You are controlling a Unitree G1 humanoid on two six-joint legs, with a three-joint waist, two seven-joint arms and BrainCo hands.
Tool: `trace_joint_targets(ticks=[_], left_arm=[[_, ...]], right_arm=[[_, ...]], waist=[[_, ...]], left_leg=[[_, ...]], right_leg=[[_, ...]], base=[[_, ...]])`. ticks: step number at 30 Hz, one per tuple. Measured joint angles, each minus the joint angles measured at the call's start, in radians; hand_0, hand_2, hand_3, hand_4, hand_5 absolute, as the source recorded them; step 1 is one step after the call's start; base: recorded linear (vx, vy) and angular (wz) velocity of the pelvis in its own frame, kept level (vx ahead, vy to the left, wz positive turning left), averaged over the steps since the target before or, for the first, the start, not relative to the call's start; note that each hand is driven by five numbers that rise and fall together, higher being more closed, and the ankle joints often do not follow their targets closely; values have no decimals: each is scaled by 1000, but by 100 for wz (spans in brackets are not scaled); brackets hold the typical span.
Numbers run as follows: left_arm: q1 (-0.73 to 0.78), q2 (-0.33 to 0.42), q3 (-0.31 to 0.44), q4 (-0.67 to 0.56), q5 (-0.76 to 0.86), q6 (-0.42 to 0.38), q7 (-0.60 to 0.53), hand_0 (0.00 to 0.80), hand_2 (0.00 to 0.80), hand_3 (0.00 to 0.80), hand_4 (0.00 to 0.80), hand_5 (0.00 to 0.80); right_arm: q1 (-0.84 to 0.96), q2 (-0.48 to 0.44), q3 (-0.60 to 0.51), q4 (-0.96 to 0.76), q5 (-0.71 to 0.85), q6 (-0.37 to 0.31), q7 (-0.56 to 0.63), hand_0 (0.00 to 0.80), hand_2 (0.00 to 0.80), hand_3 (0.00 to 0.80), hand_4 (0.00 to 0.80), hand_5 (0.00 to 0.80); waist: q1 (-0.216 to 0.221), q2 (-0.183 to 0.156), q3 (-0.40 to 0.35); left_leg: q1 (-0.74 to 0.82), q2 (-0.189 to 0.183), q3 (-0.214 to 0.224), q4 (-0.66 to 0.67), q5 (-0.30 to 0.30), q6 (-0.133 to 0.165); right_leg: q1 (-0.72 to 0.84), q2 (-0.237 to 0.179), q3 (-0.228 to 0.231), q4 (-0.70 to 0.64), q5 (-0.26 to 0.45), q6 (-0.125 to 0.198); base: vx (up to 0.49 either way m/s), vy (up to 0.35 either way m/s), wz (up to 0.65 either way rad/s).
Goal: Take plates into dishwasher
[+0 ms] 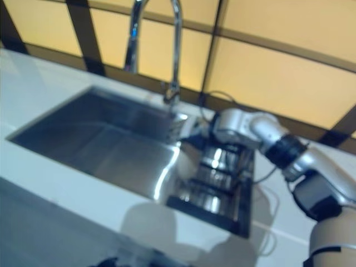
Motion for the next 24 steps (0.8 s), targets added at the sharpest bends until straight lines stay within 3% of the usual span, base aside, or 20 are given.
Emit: trace_joint_targets(ticks=[23,24], left_arm=[[-8,4,-5,-2,0,17,-1,0,0,0,0,0],[-10,6,-5,-2,0,17,-1,0,0,0,0,0]], right_arm=[[61,59,4,46,-1,38,3,0,0,0,0,0],[64,63,4,46,-1,38,3,264,264,264,264,264]], waist=[[5,-6,12],[5,-7,17]], left_leg=[[-5,0,-2,1,0,0],[-5,0,-2,2,0,0]], right_leg=[[-5,0,-3,0,0,0],[-5,0,-3,0,0,0]], base=[[0,0,0],[0,0,0]])
